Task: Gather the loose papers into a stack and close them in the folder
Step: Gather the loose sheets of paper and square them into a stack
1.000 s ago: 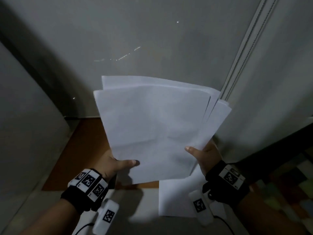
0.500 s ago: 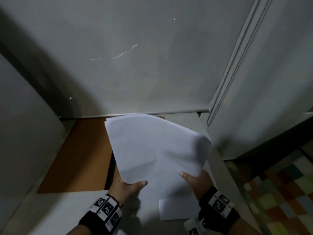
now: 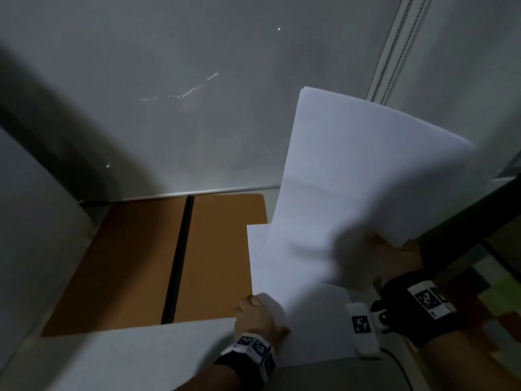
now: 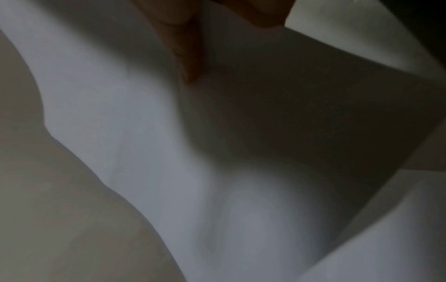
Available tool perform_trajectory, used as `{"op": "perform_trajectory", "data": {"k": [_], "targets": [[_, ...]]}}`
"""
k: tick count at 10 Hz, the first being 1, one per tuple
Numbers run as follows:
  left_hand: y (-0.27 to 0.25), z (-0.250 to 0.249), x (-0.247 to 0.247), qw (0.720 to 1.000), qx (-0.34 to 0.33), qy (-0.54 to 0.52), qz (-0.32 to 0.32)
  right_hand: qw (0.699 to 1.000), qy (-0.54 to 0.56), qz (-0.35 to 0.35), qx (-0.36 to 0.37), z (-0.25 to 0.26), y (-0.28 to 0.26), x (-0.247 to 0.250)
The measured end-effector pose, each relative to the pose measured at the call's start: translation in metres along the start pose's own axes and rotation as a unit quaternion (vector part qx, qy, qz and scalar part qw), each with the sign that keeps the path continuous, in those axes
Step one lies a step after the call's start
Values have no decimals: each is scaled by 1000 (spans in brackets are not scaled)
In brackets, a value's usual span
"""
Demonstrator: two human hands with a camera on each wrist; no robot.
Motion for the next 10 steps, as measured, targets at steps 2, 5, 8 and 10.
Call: {"op": "perform_trajectory", "data": {"k": [2, 5, 8, 10], "targets": [[-1, 9, -2, 998, 61, -25, -13, 999, 43, 13, -5, -13, 1, 2], [-2, 62, 0, 992, 96, -59, 49, 999, -40, 18, -20, -27, 21, -3], [-16, 93, 34, 982, 11, -176, 66, 999, -39, -3, -8, -39, 39, -6], [-60, 136, 127, 975, -71, -193, -80, 997, -69, 17, -42, -33, 44, -7]]}}
Point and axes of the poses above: each hand's wrist, its own y-axis towards the middle knuckle, its own x-axis out of the back of the hand, z = x × y, the point moved 8 cm from there along y, towards the middle knuckle, and after that the axes turned 13 degrees about z, right-handed, at the moved point
